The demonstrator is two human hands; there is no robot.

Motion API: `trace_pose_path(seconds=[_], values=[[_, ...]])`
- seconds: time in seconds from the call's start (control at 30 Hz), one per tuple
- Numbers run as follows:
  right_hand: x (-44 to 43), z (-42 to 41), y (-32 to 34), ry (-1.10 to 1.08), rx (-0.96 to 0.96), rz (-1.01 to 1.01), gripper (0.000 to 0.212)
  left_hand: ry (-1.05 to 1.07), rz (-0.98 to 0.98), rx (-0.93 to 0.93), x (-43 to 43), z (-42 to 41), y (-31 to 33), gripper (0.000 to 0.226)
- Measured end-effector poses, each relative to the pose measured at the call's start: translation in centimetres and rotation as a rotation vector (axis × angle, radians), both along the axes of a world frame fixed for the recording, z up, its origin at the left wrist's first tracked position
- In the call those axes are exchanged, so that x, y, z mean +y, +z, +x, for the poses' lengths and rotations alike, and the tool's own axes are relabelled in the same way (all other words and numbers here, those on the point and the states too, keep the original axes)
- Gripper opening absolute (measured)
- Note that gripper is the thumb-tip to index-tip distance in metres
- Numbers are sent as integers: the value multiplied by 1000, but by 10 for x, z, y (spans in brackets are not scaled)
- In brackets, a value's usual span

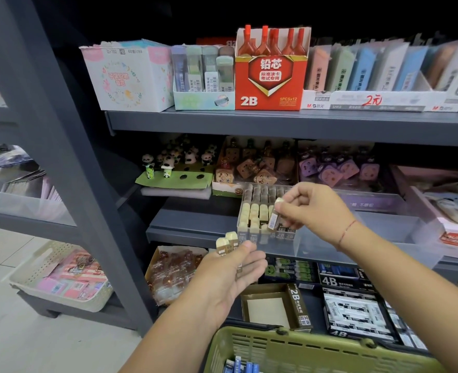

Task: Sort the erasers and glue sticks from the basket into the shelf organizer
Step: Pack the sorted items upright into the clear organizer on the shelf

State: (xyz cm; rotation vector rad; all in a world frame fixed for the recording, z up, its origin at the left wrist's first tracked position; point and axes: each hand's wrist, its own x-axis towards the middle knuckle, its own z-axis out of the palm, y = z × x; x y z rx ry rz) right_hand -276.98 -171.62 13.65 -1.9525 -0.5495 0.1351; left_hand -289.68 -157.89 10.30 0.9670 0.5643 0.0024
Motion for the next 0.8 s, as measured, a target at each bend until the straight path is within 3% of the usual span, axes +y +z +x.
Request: trace_pose_path(seconds=[0.47, 0.67, 0.8], values=[[22, 7, -6, -136, -59, 5, 14, 22, -13, 10, 1, 0, 0, 23], [15, 3, -4, -121, -167, -72, 5, 18, -9, 17, 2, 0, 0, 23], [9, 0, 0, -102, -103, -42, 5, 23, -5, 25, 1, 0, 0, 23]])
